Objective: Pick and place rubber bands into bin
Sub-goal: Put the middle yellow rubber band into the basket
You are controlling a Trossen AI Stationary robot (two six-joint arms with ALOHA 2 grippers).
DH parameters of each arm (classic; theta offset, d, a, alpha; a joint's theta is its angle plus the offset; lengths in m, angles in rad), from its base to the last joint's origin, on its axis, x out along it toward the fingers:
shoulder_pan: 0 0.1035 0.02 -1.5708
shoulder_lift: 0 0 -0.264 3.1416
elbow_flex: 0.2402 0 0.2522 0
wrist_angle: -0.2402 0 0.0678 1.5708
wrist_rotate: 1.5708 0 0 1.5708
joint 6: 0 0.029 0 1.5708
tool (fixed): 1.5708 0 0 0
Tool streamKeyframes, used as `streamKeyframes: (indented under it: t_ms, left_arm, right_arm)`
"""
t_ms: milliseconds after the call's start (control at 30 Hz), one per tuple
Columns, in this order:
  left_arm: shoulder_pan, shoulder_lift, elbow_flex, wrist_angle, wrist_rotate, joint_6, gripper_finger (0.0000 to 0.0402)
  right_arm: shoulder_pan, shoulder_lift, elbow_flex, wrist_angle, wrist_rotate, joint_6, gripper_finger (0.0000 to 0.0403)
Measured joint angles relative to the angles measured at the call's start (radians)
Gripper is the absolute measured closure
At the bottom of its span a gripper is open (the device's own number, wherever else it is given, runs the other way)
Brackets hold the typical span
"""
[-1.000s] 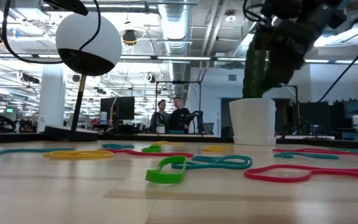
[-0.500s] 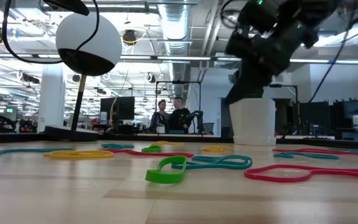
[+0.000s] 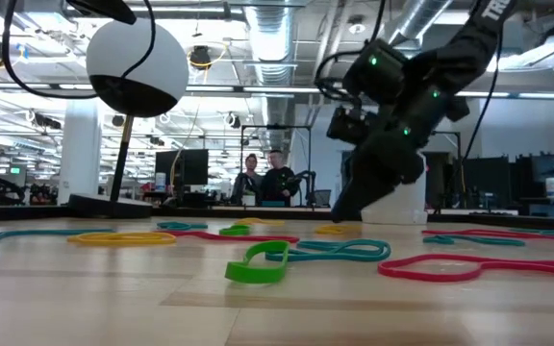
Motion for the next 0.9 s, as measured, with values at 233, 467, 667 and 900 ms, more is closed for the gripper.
streamKeyframes:
  t_ms: [233,467,667,900]
  left_arm:
    - [0.000,0.000,0.000,0.000,0.008,-0.002,0.0336]
    - [0.000,0.000,0.000,0.001,0.018,-0.030,0.0336]
    - [0.000,0.000,0.000,0.001,0.021,-0.046,0.0336]
    - [0.000,0.000,0.000,0.001,0.021,-0.041,0.0336]
  right_arm:
    - [-0.007,0.044,0.002,0.029,0.020,-0.008,0.0286]
    - [-0.028,0.040,0.000,0.047,0.033,-0.011,0.0286]
    - [-0.029,0.025,0.000,0.052,0.048,-0.061,0.0286]
    - [-0.028,0.012,-0.001,0.045,0.098,-0.088,0.0286]
